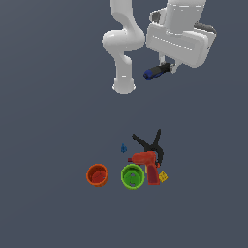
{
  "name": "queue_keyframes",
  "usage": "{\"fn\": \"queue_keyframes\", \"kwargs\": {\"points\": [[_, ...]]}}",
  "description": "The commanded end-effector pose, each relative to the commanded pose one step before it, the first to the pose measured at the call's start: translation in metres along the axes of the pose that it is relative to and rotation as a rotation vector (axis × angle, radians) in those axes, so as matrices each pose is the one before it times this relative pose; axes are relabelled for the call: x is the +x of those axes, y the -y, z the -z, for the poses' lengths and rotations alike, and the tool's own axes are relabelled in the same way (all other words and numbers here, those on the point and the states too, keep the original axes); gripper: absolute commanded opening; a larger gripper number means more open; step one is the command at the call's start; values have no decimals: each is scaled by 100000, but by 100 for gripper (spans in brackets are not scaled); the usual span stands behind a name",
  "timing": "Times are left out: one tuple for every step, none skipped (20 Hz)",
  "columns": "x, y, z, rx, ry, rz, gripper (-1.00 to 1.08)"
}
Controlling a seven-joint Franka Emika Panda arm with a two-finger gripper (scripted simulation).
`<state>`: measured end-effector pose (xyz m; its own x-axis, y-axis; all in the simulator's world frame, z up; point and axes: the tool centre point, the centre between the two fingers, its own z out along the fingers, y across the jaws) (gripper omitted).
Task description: Pick up a designated object from a clutter of objects.
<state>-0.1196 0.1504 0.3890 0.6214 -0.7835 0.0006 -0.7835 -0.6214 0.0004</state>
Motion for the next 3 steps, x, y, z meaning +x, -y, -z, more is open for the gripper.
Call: {"fn": "queue_keyframes", "kwargs": {"points": [[-273,154,435,10,39,-74,-100],[-32,33,50,0,0,0,-100],[-9,11,15,0,0,0,-100]]}}
